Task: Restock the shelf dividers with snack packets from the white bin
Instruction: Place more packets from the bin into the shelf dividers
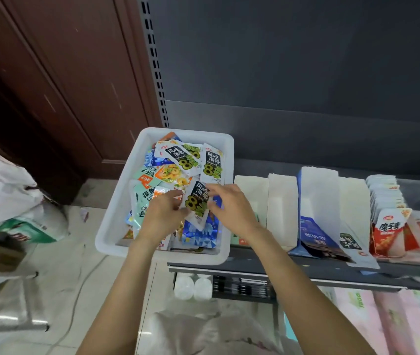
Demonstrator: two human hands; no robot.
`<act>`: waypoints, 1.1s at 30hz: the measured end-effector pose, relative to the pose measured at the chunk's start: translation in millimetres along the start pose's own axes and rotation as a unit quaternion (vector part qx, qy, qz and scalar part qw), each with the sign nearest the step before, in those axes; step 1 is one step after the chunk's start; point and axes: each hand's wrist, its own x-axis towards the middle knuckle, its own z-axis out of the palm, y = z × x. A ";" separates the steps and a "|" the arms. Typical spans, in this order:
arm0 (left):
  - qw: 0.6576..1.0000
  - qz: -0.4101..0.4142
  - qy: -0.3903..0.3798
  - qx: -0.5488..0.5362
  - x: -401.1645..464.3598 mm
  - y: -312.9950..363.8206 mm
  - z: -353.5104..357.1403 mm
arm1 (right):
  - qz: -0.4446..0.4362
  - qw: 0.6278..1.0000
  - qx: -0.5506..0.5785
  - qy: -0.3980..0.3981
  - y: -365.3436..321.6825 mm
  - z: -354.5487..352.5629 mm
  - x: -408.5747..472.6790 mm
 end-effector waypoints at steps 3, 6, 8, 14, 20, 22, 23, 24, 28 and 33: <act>0.999 0.030 0.008 0.028 -9.8 3.7 -27.9 | 0.070 0.982 0.173 0.032 -3.6 -10.8 -2.9; 0.994 0.087 0.039 0.053 -18.3 15.2 -50.5 | 0.118 0.958 0.262 0.003 -6.3 -28.0 -7.2; 0.990 0.136 0.027 0.021 -17.6 21.8 -56.4 | 0.133 0.942 0.308 -0.010 -6.1 -43.9 -12.7; 0.960 0.269 0.022 -0.070 -3.1 44.1 -17.9 | 0.097 0.933 0.344 0.048 15.3 -93.0 -50.2; 0.935 0.334 0.003 -0.121 -1.9 95.0 73.3 | 0.165 0.887 0.331 0.276 63.0 -121.0 -117.4; 0.937 0.339 0.003 -0.080 -1.3 113.5 106.8 | 0.198 0.848 0.307 0.383 86.4 -123.6 -140.6; 0.942 0.335 -0.009 -0.035 0.1 120.6 123.0 | 0.213 0.820 0.299 0.438 96.1 -125.3 -151.5; 0.946 0.322 -0.030 0.007 1.7 126.2 138.0 | 0.226 0.793 0.290 0.486 104.7 -127.1 -162.1; 0.958 0.265 -0.091 0.063 4.8 131.2 179.8 | 0.272 0.760 0.180 0.563 124.6 -132.2 -193.2; 0.976 0.179 -0.127 0.006 5.3 120.0 198.3 | 0.230 0.870 -0.111 0.422 152.4 -126.8 -203.2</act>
